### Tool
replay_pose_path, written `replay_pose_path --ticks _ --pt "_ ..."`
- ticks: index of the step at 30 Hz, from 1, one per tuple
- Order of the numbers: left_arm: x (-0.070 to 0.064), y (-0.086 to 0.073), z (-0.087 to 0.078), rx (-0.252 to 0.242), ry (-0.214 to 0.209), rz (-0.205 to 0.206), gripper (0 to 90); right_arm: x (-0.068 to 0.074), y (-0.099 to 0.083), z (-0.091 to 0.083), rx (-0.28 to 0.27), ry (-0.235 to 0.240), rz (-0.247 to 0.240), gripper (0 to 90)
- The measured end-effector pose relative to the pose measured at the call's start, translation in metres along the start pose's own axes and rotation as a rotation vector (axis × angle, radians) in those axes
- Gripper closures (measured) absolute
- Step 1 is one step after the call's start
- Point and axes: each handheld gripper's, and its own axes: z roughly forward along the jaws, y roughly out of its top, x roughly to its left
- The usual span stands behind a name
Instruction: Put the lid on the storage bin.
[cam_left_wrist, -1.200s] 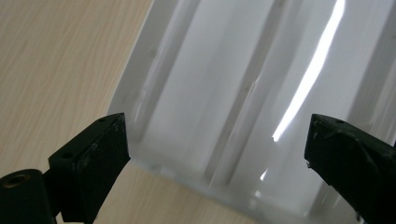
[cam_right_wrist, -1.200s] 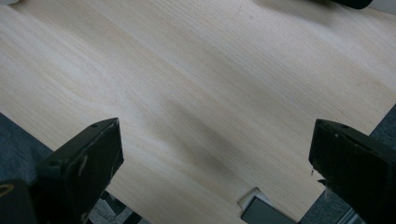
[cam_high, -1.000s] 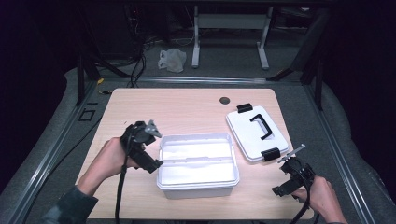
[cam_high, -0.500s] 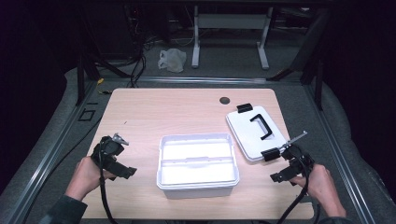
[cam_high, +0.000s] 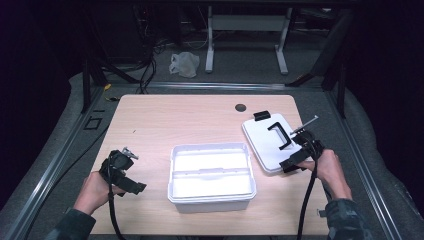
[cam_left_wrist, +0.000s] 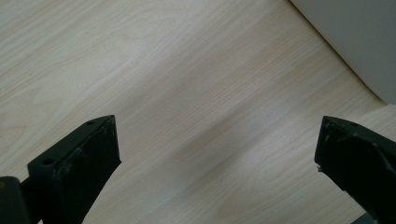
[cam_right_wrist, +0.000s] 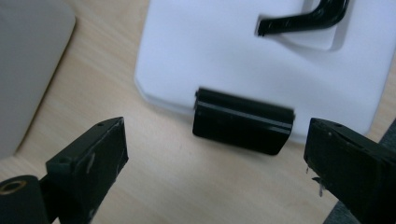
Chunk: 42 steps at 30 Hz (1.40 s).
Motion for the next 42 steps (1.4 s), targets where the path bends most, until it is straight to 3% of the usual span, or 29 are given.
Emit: replay_pose_path --ticks 10,12,15,18,26,33,36,39,42 --pt "-0.001 0.002 0.003 0.013 0.000 0.016 0.0 -0.028 0.038 0.016 -0.007 0.012 0.075 9.5" --pt "-0.002 0.001 0.003 0.014 0.000 0.016 0.0 -0.031 0.042 0.020 -0.005 -0.005 0.081 11.5" --pt "-0.002 0.000 0.003 0.015 -0.001 0.015 0.1 -0.039 0.047 0.027 -0.011 0.013 0.117 14.5" --pt "-0.002 0.000 0.003 0.016 0.001 0.017 0.2 -0.043 0.053 0.030 -0.045 0.006 0.150 21.9" --pt "-0.003 0.000 0.004 0.021 -0.003 0.025 1.3 -0.044 0.058 0.046 -0.061 -0.030 0.190 41.8" --pt "-0.005 0.001 0.006 0.030 0.000 0.032 2.8 -0.037 0.061 0.039 -0.102 -0.100 0.173 70.7" --pt "-0.006 0.001 0.006 0.031 0.002 0.041 3.2 -0.035 0.061 0.039 -0.109 -0.106 0.171 73.5" --pt "-0.007 0.001 0.007 0.033 -0.002 0.042 3.8 -0.030 0.063 0.037 -0.129 -0.108 0.160 83.0" --pt "-0.007 0.001 0.008 0.035 -0.001 0.043 4.1 -0.026 0.064 0.037 -0.139 -0.119 0.152 84.7"
